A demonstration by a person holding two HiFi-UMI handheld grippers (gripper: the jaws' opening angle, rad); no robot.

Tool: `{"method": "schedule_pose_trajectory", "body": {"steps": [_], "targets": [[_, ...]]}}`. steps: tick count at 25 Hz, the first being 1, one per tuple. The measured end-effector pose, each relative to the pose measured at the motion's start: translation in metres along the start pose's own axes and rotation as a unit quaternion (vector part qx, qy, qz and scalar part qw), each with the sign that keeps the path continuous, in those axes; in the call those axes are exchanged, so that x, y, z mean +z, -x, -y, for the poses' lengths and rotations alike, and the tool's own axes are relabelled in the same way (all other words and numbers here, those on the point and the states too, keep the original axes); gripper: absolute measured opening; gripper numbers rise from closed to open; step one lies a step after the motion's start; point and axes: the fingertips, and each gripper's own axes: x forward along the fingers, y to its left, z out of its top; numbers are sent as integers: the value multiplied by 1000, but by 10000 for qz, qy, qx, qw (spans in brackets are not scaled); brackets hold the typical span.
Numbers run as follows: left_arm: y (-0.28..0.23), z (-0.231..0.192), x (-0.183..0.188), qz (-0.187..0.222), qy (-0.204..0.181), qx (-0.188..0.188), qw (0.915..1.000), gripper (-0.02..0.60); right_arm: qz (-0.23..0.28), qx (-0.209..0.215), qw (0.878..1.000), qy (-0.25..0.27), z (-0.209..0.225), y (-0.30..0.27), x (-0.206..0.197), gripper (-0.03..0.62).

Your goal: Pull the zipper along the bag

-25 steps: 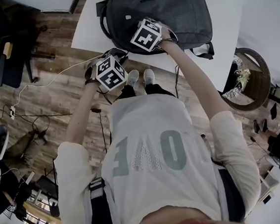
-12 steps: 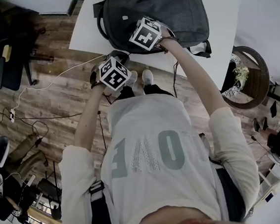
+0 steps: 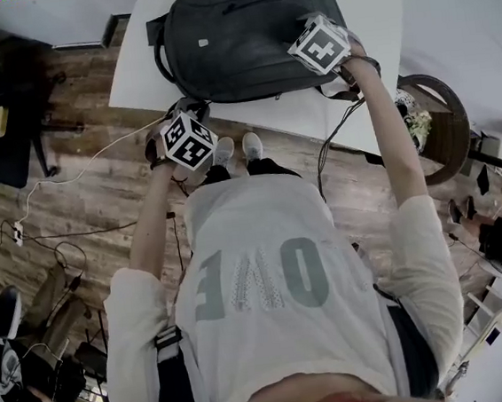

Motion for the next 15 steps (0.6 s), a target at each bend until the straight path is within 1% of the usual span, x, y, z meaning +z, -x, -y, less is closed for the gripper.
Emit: {"method": "schedule_pose_trajectory", "body": {"steps": [1, 3, 5, 7, 9, 11, 13, 15], "targets": [[-1, -10, -1, -38, -2, 146, 9999, 28, -72, 55, 9994, -330, 2, -4, -5, 244], [-2, -38, -3, -75, 111, 433, 9990, 26, -211, 135, 9964, -811, 3, -7, -9, 235], [0, -73, -6, -113, 242, 670, 9974, 26, -275, 237, 9929, -1134, 2, -7, -13, 233], [0, -105, -7, -194, 165, 790, 9965, 26, -266, 342, 9897, -1362, -1, -5, -20, 233], [-5, -122, -4, -275, -138, 761, 9966, 26, -307, 424, 9864, -1558, -7, -2, -27, 221], [-14, -131, 0, -301, -391, 740, 9960, 26, -400, 479, 9831, -1724, -18, 1, -33, 186], [-22, -140, 4, -218, -346, 719, 9966, 26, -413, 444, 9832, -1724, -30, 4, -35, 147], [-29, -151, 11, -134, -276, 702, 9971, 26, -238, 350, 9881, -1481, -41, 8, -33, 117]]}}
